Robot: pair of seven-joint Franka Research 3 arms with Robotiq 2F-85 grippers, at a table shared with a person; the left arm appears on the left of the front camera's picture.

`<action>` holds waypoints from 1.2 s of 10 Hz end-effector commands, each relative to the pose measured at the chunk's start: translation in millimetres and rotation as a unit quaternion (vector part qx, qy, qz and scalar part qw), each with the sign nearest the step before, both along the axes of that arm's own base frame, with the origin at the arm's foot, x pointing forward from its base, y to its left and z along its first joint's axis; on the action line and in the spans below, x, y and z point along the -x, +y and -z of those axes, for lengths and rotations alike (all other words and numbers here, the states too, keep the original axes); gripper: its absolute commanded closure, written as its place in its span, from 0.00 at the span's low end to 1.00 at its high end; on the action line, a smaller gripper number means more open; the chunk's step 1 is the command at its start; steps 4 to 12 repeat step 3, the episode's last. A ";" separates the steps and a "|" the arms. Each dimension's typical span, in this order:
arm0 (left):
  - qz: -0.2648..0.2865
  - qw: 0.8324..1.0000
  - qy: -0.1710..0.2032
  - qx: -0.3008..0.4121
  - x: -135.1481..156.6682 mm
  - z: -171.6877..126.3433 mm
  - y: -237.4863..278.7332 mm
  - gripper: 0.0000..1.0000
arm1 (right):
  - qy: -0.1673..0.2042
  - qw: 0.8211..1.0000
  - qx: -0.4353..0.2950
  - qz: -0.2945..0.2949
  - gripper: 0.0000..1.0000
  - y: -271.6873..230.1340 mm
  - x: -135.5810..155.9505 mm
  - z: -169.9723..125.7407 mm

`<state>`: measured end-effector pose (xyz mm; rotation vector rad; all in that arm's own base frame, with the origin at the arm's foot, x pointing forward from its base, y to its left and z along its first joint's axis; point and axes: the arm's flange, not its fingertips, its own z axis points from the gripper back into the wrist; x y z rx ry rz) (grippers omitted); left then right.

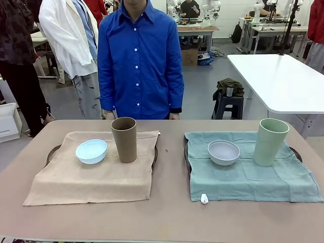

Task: Set up a tray with a mat and arrange the tableware.
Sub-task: Place the Picnic Bowl and Reusable plastic cup back onto the Handle tray in front of the human's position.

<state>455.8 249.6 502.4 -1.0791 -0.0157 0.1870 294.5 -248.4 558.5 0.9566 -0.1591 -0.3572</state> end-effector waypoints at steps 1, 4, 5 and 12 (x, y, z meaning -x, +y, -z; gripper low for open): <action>-0.004 1.000 -0.001 -0.007 5.5 0.5 -2.8 0.00 | -0.010 1.000 -0.006 -0.004 0.00 3.4 3.0 2.1; -0.004 1.000 -0.001 -0.007 5.5 0.5 -2.8 0.00 | -0.010 1.000 -0.006 -0.004 0.00 3.4 3.0 2.1; -0.004 1.000 -0.001 -0.007 5.5 0.5 -2.8 0.00 | -0.010 1.000 -0.006 -0.004 0.00 3.4 3.0 2.1; -0.004 1.000 -0.001 -0.007 5.5 0.5 -2.8 0.00 | -0.010 1.000 -0.006 -0.004 0.00 3.4 3.0 2.1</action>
